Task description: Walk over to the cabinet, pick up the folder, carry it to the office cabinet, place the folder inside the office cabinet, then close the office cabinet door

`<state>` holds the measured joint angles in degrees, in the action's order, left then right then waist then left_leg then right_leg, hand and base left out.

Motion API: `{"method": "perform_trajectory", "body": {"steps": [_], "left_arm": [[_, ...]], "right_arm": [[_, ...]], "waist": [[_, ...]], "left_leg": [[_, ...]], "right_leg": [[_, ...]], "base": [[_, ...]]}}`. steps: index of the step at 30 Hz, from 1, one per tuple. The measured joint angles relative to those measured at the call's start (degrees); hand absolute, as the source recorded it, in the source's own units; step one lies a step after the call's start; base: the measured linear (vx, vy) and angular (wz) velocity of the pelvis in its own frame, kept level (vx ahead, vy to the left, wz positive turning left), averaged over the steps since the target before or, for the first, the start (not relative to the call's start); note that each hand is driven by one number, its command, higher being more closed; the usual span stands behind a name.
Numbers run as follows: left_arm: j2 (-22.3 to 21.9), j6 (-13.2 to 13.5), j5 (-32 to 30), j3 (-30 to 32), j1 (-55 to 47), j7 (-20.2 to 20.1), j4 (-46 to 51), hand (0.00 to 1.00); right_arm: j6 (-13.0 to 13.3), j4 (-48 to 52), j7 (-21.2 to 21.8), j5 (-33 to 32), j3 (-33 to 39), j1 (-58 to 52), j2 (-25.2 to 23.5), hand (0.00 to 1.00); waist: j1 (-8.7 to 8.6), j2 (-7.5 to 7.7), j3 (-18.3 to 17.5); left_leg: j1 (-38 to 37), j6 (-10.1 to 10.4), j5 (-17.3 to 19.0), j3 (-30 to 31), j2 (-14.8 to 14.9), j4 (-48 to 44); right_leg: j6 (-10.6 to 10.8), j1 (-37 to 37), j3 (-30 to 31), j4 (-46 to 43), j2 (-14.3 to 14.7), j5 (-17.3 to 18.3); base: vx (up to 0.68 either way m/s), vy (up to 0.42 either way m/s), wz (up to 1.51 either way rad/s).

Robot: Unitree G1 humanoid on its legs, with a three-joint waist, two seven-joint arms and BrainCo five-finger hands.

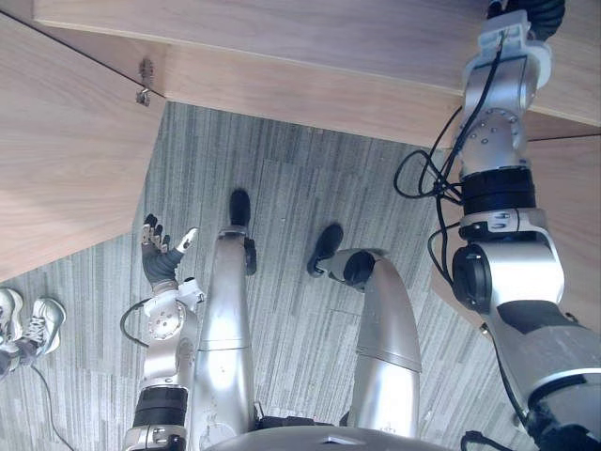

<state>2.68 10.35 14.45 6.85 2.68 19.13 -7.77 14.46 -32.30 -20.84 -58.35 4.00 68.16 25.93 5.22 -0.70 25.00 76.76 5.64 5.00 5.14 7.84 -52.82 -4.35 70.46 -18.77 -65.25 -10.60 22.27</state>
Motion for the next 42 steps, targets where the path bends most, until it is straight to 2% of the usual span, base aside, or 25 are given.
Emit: {"method": "perform_trajectory", "body": {"steps": [6, 9, 14, 19, 21, 22, 28, 30, 32, 34, 37, 42], "left_arm": [[1.35, -0.25, -0.01, 0.08, 0.00, -0.85, -0.02, 0.00], [2.15, -0.32, -0.01, 0.43, 0.03, -1.32, -0.26, 0.00], [3.61, -0.93, -0.01, 2.59, 1.48, -2.85, -2.51, 0.00], [4.21, -1.60, 0.00, 3.85, 4.18, -3.37, -3.89, 0.00], [4.54, -1.91, 0.02, 4.75, 5.13, -3.43, -4.82, 0.00], [4.62, -1.92, 0.03, 4.77, 5.13, -3.43, -4.82, 0.00], [5.21, -2.92, 0.28, 7.57, 8.13, -3.80, -7.03, 0.00], [5.17, -3.10, 0.50, 8.92, 9.33, -3.78, -7.03, 0.00], [5.24, -3.55, 0.43, 10.19, 10.47, -3.64, -6.97, 0.00], [5.21, -3.80, 0.18, 10.86, 11.24, -3.53, -6.97, 0.00], [5.19, -4.17, -0.08, 11.13, 11.29, -3.29, -6.87, 0.00], [5.18, -4.39, -1.36, 11.26, 10.86, -3.30, -4.72, 0.00]], "right_arm": [[-3.99, 0.34, 3.88, 3.00, -5.99, -3.20, 7.26, 0.00], [-6.14, 0.32, 6.20, 8.43, -8.37, -3.26, 11.32, 0.00], [-8.34, 0.24, 8.15, 17.22, -10.68, -3.20, 14.52, 0.00], [-11.06, -0.13, 8.31, 26.39, -10.77, -3.10, 14.62, 0.00], [-12.42, -0.18, 8.34, 32.04, -10.78, -3.00, 14.59, 0.00], [-12.57, -0.18, 8.33, 32.73, -10.78, -2.95, 14.59, 0.00], [-16.06, -0.02, 7.74, 49.76, -10.10, -2.16, 13.39, 0.00], [-17.21, 4.46, 7.30, 55.03, -7.33, -4.85, 11.27, 0.00], [-18.23, 9.49, 6.19, 63.47, -6.64, -8.66, 9.98, 0.00], [-18.67, 13.31, 5.66, 69.06, -5.52, -12.07, 9.95, 0.00], [-18.69, 17.43, 5.53, 73.71, -3.43, -15.84, 9.98, 0.00], [-18.43, 23.61, 6.08, 81.75, -3.20, -23.28, 10.75, 0.00]], "waist": [[-0.90, 0.05, 0.03], [-1.11, 0.23, 0.12], [-1.84, 0.38, 0.18], [-1.96, 0.39, 0.18], [-1.99, 0.95, 0.10], [-2.00, 1.00, 0.09], [-2.28, 1.39, 0.14], [-2.26, 1.44, 0.15], [-2.26, 1.70, 0.02], [-2.18, 1.77, 0.05], [-2.24, 1.86, 0.03], [-2.27, 3.01, -0.20]], "left_leg": [[-0.51, -0.74, 0.29, -0.81, 0.27, -0.03], [-0.67, -1.21, 0.51, -1.37, 0.86, 0.00], [-0.97, -1.60, 0.64, -2.05, 1.08, -0.01], [-1.49, -1.75, 0.54, -2.23, 1.44, 0.50], [-2.00, -2.04, 0.35, -2.92, 1.63, 1.16], [-2.01, -2.04, 0.35, -2.96, 1.68, 1.16], [-1.96, -2.58, 0.05, -3.42, 1.80, 1.80], [-1.96, -2.66, 0.07, -3.45, 1.79, 1.80], [-2.00, -2.73, 0.12, -3.50, 1.77, 1.82], [-2.00, -2.75, 0.12, -3.50, 1.75, 1.81], [-2.27, -2.80, 0.15, -3.55, 1.73, 1.83], [-3.00, -3.12, 0.39, -3.81, 1.74, 2.11]], "right_leg": [[0.64, -0.53, 0.65, 1.21, 0.25, -1.11], [1.03, -0.74, 1.04, 2.28, 0.84, -1.92], [1.07, -0.88, 1.52, 2.92, 0.92, -2.61], [1.27, -1.57, 1.54, 4.09, 1.37, -3.34], [1.36, -1.67, 2.02, 4.81, 1.55, -3.68], [1.34, -1.67, 2.04, 4.86, 1.57, -3.71], [1.46, -1.71, 2.14, 6.14, 1.71, -4.84], [1.52, -1.75, 2.21, 6.26, 1.76, -4.89], [1.57, -1.78, 2.26, 6.28, 1.76, -4.86], [1.58, -1.80, 2.27, 6.30, 1.75, -4.85], [1.60, -2.02, 2.32, 6.32, 1.75, -4.82], [1.72, -2.47, 2.55, 6.41, 1.74, -4.55]], "base": [[0.00, 0.053, -0.08], [0.00, 0.051, -0.15], [0.01, 0.042, -0.06], [0.00, 0.030, -0.06], [0.00, 0.033, -0.06], [0.01, 0.040, -0.09], [0.01, 0.035, -0.03], [0.01, 0.035, -0.01], [0.00, 0.018, 0.00], [0.00, 0.017, 0.00], [0.00, 0.021, 0.00], [0.00, 0.000, 0.00]]}}
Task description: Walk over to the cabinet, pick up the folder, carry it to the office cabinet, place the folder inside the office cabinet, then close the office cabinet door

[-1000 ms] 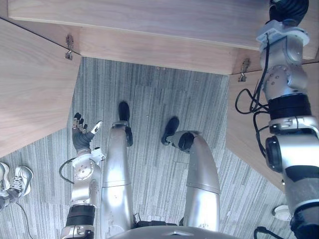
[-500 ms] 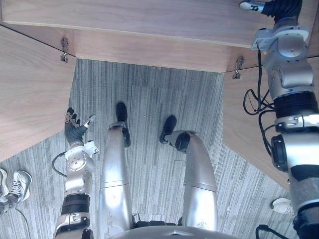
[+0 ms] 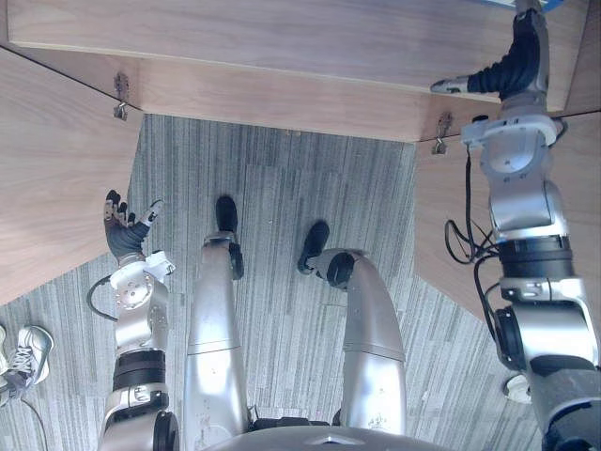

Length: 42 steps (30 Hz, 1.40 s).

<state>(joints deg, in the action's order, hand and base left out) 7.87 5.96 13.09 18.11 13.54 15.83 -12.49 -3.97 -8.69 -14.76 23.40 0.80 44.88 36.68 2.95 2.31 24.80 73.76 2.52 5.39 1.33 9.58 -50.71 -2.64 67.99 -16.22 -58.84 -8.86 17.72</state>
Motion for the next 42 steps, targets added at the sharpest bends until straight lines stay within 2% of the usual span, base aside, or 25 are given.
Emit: {"method": "perform_trajectory", "body": {"steps": [3, 7, 10, 11, 13, 16, 23, 29, 35, 42], "left_arm": [[-0.01, -0.24, -1.00, -0.04, -0.22, -0.07, 0.94, 0.00], [-0.05, -0.44, -1.03, -0.08, -2.82, -0.10, 4.36, 0.00], [-0.12, -0.43, -2.29, -0.16, -4.49, -0.09, 5.01, 0.00], [-0.24, -0.43, -2.66, -0.29, -4.66, -0.10, 5.01, 0.00], [-1.20, -0.30, -3.32, -0.37, -4.81, -0.08, 5.01, 0.00], [-2.37, -0.29, -3.49, -1.03, -4.86, 0.02, 4.89, 0.00], [-2.49, 0.01, -5.56, -3.42, -5.01, 0.42, 3.56, 0.00], [-3.72, 0.94, -5.54, -3.81, -5.00, 1.06, 2.45, 0.00], [-3.95, 1.74, -5.54, -4.81, -5.00, 1.21, 2.26, 0.00], [-3.86, 2.22, -5.50, -5.23, -5.14, 1.43, 1.79, 0.00]], "right_arm": [[0.22, 4.39, 2.10, 1.70, 0.05, -4.13, 0.09, 0.00], [1.26, 11.13, 2.17, 1.63, 0.37, -10.15, -0.14, 0.00], [3.32, 15.97, 1.88, 0.86, 0.66, -14.80, -1.83, 0.00], [3.86, 16.65, 1.62, 0.55, 1.03, -15.69, -3.23, 1.00], [5.03, 16.84, 0.23, 0.52, 1.49, -16.55, -7.38, 1.00], [5.72, 16.84, -2.44, 0.72, 1.15, -16.33, -10.20, 1.00], [6.27, 15.93, -5.73, 1.72, -1.79, -12.02, -13.65, 1.00], [6.23, 10.69, -7.86, 1.65, -1.76, -7.40, -13.78, 1.00], [6.21, 4.94, -9.64, -0.51, -1.51, -0.48, -13.40, 1.00], [6.02, -4.59, -9.68, -5.26, -1.10, 7.15, -8.89, 1.00]], "waist": [[0.08, 0.15, 0.02], [0.24, 0.34, 0.12], [0.21, 0.34, 0.12], [0.23, 0.35, 0.12], [0.29, 0.35, 0.12], [0.55, 0.35, 0.12], [0.84, 0.35, 0.13], [1.94, 0.36, 0.14], [2.09, 0.34, 0.26], [2.89, 0.17, 1.60]], "left_leg": [[0.02, -0.16, 0.12, -0.10, -0.04, 0.00], [0.02, -0.23, 0.17, -0.22, -0.13, -0.07], [-0.22, -0.28, 0.21, -0.25, -0.36, -0.06], [-0.43, -0.27, 0.25, -0.26, -0.43, -0.06], [-1.33, -0.43, 0.53, -0.49, -0.56, -0.02], [-1.82, 0.05, 0.93, -1.07, -0.64, 0.14], [-1.87, 0.05, 0.84, -1.14, -0.74, -0.24], [-1.71, 0.09, 0.91, -1.06, -1.07, -0.34], [-0.55, 0.03, 0.83, -0.68, -1.10, -0.57], [2.35, 0.03, 1.01, 0.23, -2.10, -2.51]], "right_leg": [[0.03, 0.00, 0.03, 0.07, -0.08, 0.02], [0.20, -0.03, 0.09, 0.07, -0.19, 0.11], [0.42, -0.29, 0.19, -0.03, -0.34, 0.25], [0.46, -0.49, 0.25, -0.11, -0.39, 0.30], [0.54, -1.14, 0.58, -0.24, -0.50, 0.58], [0.54, -1.17, 1.10, -0.41, -0.71, 0.59], [0.63, -1.13, 1.27, -1.00, -0.88, 0.85], [0.53, -0.83, 1.26, -1.87, -1.28, 1.63], [0.47, 0.12, 0.96, -2.22, -1.29, 1.89], [0.11, 2.41, 0.37, -4.82, -2.59, 2.75]], "base": [[0.00, 0.000, 0.00], [0.01, 0.015, 0.01], [0.01, 0.014, 0.03], [0.01, 0.021, 0.04], [0.00, 0.010, 0.02], [0.00, 0.000, 0.00], [0.00, 0.000, 0.00], [0.01, 0.009, 0.05], [0.00, 0.001, 0.01], [0.01, 0.021, 0.09]]}}
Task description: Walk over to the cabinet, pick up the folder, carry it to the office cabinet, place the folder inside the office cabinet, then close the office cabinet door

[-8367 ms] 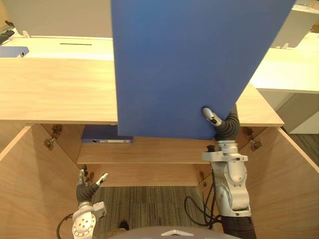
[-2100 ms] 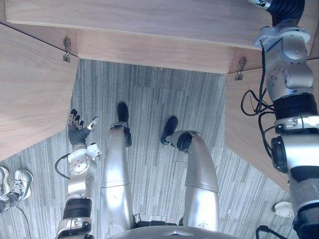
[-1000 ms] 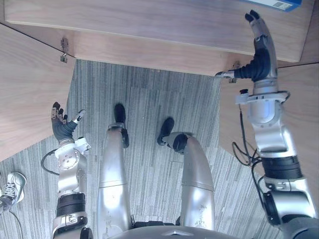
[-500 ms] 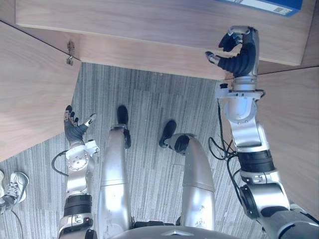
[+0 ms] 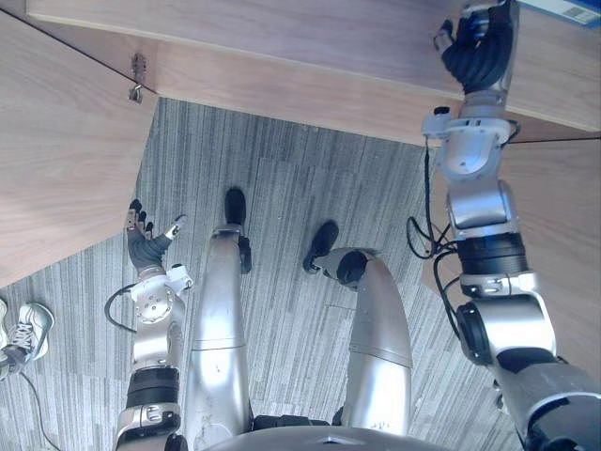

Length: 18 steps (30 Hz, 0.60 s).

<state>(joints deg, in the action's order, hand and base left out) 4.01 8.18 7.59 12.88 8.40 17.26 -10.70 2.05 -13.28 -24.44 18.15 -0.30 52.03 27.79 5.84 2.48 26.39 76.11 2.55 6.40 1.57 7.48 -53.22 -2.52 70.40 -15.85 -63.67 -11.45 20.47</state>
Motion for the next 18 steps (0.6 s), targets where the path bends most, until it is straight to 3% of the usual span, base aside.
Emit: {"method": "perform_trajectory", "body": {"steps": [18], "left_arm": [[0.64, 1.28, 1.35, -1.80, -0.25, 1.20, -1.47, 0.00]], "right_arm": [[-0.74, -16.15, 0.16, -6.83, -1.43, 12.73, 9.39, 1.00]], "waist": [[0.24, -0.16, 0.92]], "left_leg": [[4.07, -0.25, 0.11, 0.06, -0.11, -1.76]], "right_leg": [[0.42, 3.73, 0.08, -1.60, -0.52, 0.24]], "base": [[0.00, 0.018, 0.00]]}}
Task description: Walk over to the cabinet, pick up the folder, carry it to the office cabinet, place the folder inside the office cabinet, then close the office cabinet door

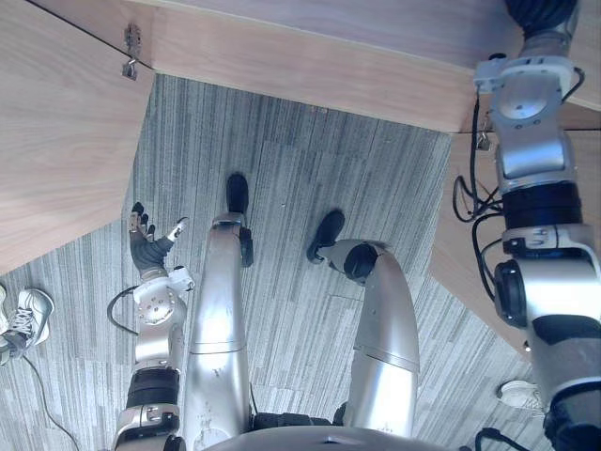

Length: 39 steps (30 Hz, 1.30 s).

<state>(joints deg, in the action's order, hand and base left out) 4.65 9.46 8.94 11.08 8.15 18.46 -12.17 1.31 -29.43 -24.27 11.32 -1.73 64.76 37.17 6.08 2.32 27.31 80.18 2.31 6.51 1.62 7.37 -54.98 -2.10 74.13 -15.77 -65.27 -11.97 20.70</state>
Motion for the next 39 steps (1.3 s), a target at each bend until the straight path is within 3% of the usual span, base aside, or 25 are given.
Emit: {"method": "perform_trajectory", "body": {"steps": [14, 24, 29, 35, 39], "left_arm": [[1.07, 0.03, 2.23, 0.20, 0.03, 0.02, -0.33, 0.00], [0.93, 0.04, 3.89, 0.18, 0.19, -0.04, -0.32, 0.00], [0.90, -0.13, 4.33, 0.16, 1.04, -0.08, -0.32, 0.00], [0.90, -0.91, 3.66, 0.20, 1.63, -0.18, -0.33, 0.00], [0.79, -2.01, 1.85, 0.14, 1.45, -0.62, -0.36, 0.00]], "right_arm": [[-0.01, -8.42, 0.42, -5.48, -2.68, 7.11, 0.55, 1.00], [-0.10, -9.05, 0.64, -7.70, -2.61, 8.18, 0.51, 1.00], [-0.40, 1.54, 0.99, -8.77, -1.80, -0.65, 0.32, 1.00], [-0.26, 22.18, 1.39, -8.45, 3.02, -19.20, -5.28, 1.00], [0.92, 35.90, 1.40, -4.01, 3.16, -32.63, -9.64, 1.00]], "waist": [[-0.80, -0.01, 0.00], [-1.01, -0.01, -0.01], [-1.06, 0.03, -0.05], [-1.45, 0.13, -0.27], [-1.86, 0.24, -0.78]], "left_leg": [[0.07, -0.11, 0.15, -0.57, 0.31, 0.34], [0.22, -0.60, -1.19, -1.12, 0.61, 0.67], [-1.12, -0.91, -0.73, -0.90, 1.16, -0.73], [-6.80, -0.70, 1.19, -1.49, 2.17, -0.66], [-12.10, -0.95, 1.84, -1.93, 2.70, 0.78]], "right_leg": [[-0.18, 0.42, 0.20, 0.29, -0.06, -0.51], [-0.28, 1.04, 0.62, 0.32, 0.08, -1.29], [-0.26, -0.90, 0.41, -0.10, 0.46, -1.21], [-0.08, -6.55, 0.83, 1.48, 1.53, -0.93], [0.11, -12.05, 0.75, 4.03, 2.37, -1.10]], "base": [[0.00, 0.011, -0.01], [0.00, 0.005, -0.01], [0.00, 0.015, -0.03], [-0.01, 0.029, -0.08], [0.01, 0.011, -0.07]]}}
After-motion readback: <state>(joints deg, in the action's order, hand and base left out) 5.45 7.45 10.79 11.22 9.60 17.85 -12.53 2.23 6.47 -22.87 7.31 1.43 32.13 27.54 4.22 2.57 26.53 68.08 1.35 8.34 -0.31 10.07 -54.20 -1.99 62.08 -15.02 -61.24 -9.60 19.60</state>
